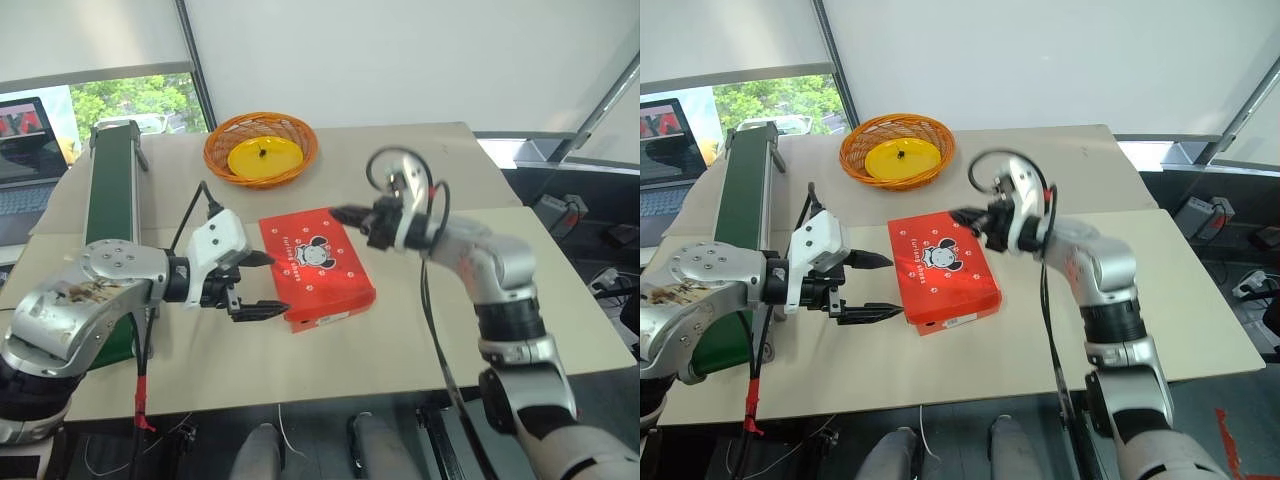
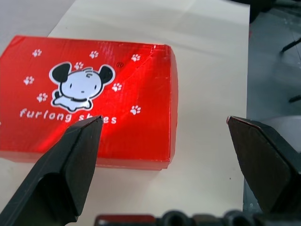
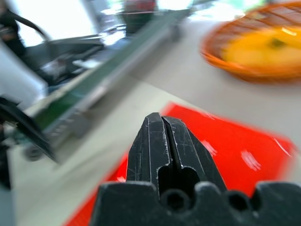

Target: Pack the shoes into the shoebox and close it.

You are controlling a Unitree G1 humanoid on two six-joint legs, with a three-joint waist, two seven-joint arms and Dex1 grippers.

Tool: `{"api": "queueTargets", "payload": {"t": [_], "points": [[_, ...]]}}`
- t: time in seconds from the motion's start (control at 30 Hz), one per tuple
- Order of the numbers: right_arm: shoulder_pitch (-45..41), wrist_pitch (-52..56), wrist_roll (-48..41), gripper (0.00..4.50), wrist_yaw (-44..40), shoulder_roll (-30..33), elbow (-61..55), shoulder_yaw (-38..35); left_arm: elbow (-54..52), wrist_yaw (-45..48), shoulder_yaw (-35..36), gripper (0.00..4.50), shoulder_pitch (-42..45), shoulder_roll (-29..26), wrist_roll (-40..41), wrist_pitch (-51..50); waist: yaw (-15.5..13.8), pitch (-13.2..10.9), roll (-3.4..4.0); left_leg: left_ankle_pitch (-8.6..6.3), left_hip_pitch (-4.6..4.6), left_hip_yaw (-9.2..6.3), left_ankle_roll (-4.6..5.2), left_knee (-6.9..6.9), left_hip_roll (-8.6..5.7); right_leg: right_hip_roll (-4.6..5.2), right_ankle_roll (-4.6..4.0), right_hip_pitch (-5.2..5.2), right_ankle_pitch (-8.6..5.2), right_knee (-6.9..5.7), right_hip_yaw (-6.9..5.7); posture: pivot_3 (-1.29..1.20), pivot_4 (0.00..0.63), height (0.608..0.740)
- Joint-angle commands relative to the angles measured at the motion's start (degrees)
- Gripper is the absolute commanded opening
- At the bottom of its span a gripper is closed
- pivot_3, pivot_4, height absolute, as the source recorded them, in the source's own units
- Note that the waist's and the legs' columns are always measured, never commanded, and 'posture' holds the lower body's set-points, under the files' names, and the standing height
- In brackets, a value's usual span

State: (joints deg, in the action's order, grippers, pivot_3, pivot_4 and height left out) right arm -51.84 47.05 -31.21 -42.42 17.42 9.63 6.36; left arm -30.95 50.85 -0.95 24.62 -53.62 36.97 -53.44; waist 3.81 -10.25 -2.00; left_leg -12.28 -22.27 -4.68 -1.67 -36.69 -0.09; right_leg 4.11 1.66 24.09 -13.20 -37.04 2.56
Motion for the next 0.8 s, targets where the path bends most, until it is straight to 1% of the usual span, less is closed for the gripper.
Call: {"api": "queueTargets", "payload": {"t": [0.03,0.13,0.2,0.23,0.27,0.33,0.37,0.43,0.53,0.63,0.67,0.73,0.8], "points": [[-1.3,-8.7,7.9,0.08,-4.7,-4.5,12.9,8.2,-2.8,-2.4,2.0,4.50,-0.4,0.7,0.4,-0.2,0.1,0.0,-0.01,-0.02,0.01,0.03,0.03,0.00,0.00,0.01,-0.01,0.00,0.00,0.00,0.01,0.00,0.150,0.740],[-2.4,-17.9,16.7,0.08,-5.1,-7.8,26.0,14.1,-3.7,-3.9,2.7,4.50,-1.0,0.8,0.4,-0.7,0.1,0.0,0.00,-0.02,-0.11,0.05,0.03,0.00,-0.03,0.04,-0.03,0.15,0.02,0.01,0.02,0.00,0.150,0.740],[-2.8,-24.8,23.4,0.08,-2.1,-9.6,35.8,17.9,-4.7,-4.5,3.4,4.50,-1.8,0.5,0.9,-1.1,0.1,0.0,-0.02,-0.02,-0.14,0.05,0.02,0.00,-0.08,0.10,-0.04,0.17,0.02,0.02,0.02,0.00,0.150,0.740],[-2.9,-27.4,25.4,0.08,-1.2,-10.2,38.9,18.6,-5.1,-4.7,3.8,4.50,-2.2,0.4,1.0,-1.3,0.3,0.1,-0.05,-0.03,0.06,0.09,0.01,0.00,-0.08,0.12,-0.03,-0.02,0.03,0.02,0.04,0.00,0.150,0.740],[-3.0,-29.5,27.0,0.08,-0.8,-10.4,41.0,19.2,-5.4,-4.9,4.1,4.50,-2.6,0.2,1.1,-1.4,0.3,0.1,-0.09,-0.03,0.18,0.13,0.00,-0.01,-0.07,0.12,-0.04,-0.08,0.04,0.02,0.07,0.00,0.150,0.740],[-2.7,-30.3,27.0,0.08,-2.6,-10.5,40.2,18.0,-5.7,-5.2,4.7,4.50,-3.2,-0.2,1.2,-1.5,0.3,0.1,-0.06,-0.04,0.59,0.13,0.00,0.00,0.00,0.03,0.01,-0.47,0.01,-0.01,0.06,0.00,0.150,0.740],[-2.5,-29.4,25.9,0.08,-4.1,-10.4,38.3,16.5,-5.8,-5.2,5.0,4.50,-3.4,-0.3,1.2,-1.6,0.3,0.1,-0.06,-0.04,1.04,0.11,-0.01,0.02,0.07,-0.05,0.29,-0.91,-0.20,0.02,0.05,0.00,0.150,0.740],[-1.9,-24.9,21.2,0.08,-7.1,-9.8,30.9,12.5,-5.6,-5.4,5.1,4.50,-3.7,-0.5,1.1,-1.2,-0.1,0.1,-0.06,-0.04,1.24,0.08,-0.01,0.02,0.16,-0.17,0.28,-1.11,-0.26,0.03,0.04,0.00,0.150,0.740],[0.6,-13.1,12.1,0.08,-11.4,-6.0,11.9,6.8,-4.8,-5.6,4.6,4.50,-3.6,-0.2,0.6,-0.3,-0.4,0.1,-0.02,-0.01,1.15,0.04,-0.02,0.01,0.21,-0.25,0.24,-1.04,-0.24,0.02,0.04,0.00,0.150,0.740],[4.5,-4.5,4.9,0.08,-15.7,1.1,-6.9,3.9,-3.7,-5.6,4.3,4.50,-3.0,0.9,0.6,0.7,-0.7,0.0,0.07,-0.01,0.64,0.02,-0.03,-0.04,0.23,-0.26,0.13,-0.59,-0.16,0.02,0.05,0.00,0.150,0.740],[5.9,-2.2,3.2,0.31,-16.4,3.7,-12.1,2.9,-3.3,-5.5,4.3,4.50,-2.8,1.3,0.7,1.0,-0.7,0.0,0.07,-0.02,0.40,0.02,-0.03,-0.05,0.22,-0.24,-0.09,-0.36,-0.03,-0.01,0.05,0.00,0.150,0.740],[8.2,2.5,-0.2,0.80,-16.7,8.2,-19.5,1.0,-2.6,-5.7,4.3,4.50,-2.5,2.3,0.2,2.4,-1.1,0.0,0.07,-0.02,-0.10,0.00,-0.02,-0.05,0.22,-0.23,-0.21,0.16,0.05,-0.06,0.02,0.00,0.150,0.740],[10.9,5.0,-1.4,1.51,-16.9,13.0,-25.0,-0.1,-2.0,-6.2,5.2,4.50,-2.3,3.7,0.7,3.3,-1.3,0.0,0.07,-0.14,-0.09,0.00,0.09,-0.05,0.22,-0.23,-0.20,0.15,0.04,0.00,0.00,0.00,0.150,0.740]]}}
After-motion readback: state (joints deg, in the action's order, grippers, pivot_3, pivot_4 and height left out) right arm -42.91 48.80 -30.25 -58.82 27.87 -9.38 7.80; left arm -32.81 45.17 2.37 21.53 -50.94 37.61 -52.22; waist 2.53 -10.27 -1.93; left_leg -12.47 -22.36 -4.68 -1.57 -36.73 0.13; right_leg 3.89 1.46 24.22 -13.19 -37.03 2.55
